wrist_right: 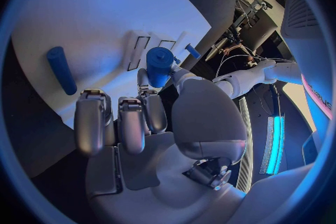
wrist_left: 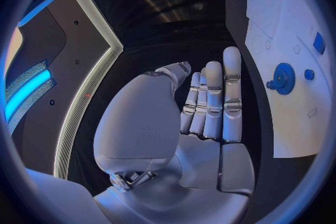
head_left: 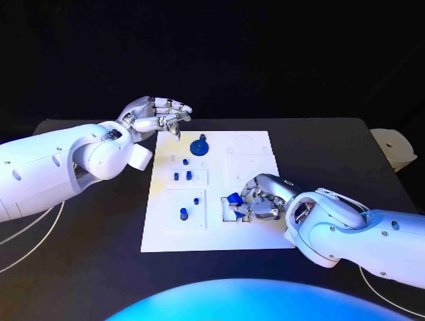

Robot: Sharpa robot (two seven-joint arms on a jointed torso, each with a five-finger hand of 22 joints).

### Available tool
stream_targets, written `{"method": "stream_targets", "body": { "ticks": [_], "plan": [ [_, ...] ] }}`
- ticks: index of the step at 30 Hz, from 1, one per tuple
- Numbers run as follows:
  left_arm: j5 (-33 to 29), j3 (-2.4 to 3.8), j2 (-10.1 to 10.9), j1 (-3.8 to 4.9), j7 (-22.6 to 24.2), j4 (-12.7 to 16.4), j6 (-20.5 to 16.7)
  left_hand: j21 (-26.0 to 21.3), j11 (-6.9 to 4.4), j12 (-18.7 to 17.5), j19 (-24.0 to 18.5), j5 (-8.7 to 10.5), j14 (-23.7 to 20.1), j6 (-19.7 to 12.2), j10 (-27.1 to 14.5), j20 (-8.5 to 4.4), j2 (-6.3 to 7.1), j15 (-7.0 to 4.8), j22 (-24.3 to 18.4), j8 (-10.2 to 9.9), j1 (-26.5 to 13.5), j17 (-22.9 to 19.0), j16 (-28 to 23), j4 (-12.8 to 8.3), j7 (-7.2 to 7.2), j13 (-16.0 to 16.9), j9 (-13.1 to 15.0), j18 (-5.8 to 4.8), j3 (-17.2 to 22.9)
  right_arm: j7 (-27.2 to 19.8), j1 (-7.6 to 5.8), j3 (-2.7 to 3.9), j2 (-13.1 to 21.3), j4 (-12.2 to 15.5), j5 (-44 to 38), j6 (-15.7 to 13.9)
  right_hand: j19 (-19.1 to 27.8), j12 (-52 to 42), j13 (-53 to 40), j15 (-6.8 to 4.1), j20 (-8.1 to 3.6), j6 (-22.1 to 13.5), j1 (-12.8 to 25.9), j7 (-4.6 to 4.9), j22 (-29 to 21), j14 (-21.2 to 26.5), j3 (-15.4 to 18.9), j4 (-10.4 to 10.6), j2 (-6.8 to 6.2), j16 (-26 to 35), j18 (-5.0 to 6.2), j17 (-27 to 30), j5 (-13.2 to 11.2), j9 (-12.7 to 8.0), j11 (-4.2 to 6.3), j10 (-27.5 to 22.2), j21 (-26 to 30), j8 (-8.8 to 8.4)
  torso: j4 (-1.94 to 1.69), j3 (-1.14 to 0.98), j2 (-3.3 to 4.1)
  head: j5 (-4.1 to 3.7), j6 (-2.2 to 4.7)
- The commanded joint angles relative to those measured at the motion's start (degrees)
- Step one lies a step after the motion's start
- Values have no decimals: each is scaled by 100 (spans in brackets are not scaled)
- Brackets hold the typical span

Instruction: Assemble the parts on the task board

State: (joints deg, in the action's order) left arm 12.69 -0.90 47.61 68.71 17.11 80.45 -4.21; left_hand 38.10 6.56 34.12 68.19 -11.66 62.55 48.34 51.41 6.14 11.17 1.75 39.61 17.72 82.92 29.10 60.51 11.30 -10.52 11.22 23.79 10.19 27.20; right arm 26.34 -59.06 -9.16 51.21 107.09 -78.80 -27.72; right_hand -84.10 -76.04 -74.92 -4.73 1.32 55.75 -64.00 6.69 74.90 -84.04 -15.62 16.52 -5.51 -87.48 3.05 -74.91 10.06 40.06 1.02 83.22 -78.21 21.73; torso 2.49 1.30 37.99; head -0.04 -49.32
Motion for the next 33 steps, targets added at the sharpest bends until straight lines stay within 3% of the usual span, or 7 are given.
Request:
{"method": "stream_targets", "body": {
  "ticks": [1,25,29,31,33],
  "plan": [
    [-33,4,-11,3,55,12,97,-24,-8,33,-9,0,-36,-34,-48,42,0,18,3,32,-58,6,13,1,5,6,5,35,28,19,7,0,-45,-24,10,162,-325,-30,-324,-42,-49,427,46,-389,633,-511,43,8,3,-34,-36,-1073,-27,31,41,-6,-35,20,2,-3,3,8,-11],
    [-33,4,3,3,43,15,110,-25,-8,37,-10,0,-38,-37,-52,42,0,18,2,34,-65,7,14,-1,5,8,8,35,31,96,9,0,-179,-139,-56,373,-332,-101,-403,-77,-83,456,229,-432,660,-514,111,20,2,-43,-42,-1089,-79,108,79,47,-58,148,1,2,-4,43,-61],
    [-33,4,6,3,42,17,109,-25,-8,37,-10,0,-38,-37,-52,42,0,18,2,34,-65,7,14,-1,5,8,8,35,31,161,8,0,-186,-170,-169,288,-330,-85,-409,-87,-96,421,498,-444,662,-513,209,24,51,-40,-41,-1083,-209,153,89,48,-49,221,-2,4,1,44,-53],
    [-33,4,6,3,42,17,108,-25,-8,37,-10,0,-38,-37,-52,42,0,18,2,34,-65,7,14,-1,5,8,8,35,31,181,7,0,-190,-181,-210,257,-330,-77,-415,-95,-105,396,692,-451,666,-512,356,23,41,-38,-42,-1078,21,184,97,49,-46,268,-2,2,-2,46,-53],
    [-33,4,8,3,41,16,107,-25,-8,37,-10,0,-38,-37,-52,42,0,18,2,34,-65,7,14,-1,5,8,8,35,31,184,7,0,-193,-182,-235,237,-328,-60,-413,-97,-108,376,818,-454,664,-511,478,26,72,-36,-40,-1075,-129,204,99,45,-35,304,-3,2,-2,47,-53]
  ]
}}
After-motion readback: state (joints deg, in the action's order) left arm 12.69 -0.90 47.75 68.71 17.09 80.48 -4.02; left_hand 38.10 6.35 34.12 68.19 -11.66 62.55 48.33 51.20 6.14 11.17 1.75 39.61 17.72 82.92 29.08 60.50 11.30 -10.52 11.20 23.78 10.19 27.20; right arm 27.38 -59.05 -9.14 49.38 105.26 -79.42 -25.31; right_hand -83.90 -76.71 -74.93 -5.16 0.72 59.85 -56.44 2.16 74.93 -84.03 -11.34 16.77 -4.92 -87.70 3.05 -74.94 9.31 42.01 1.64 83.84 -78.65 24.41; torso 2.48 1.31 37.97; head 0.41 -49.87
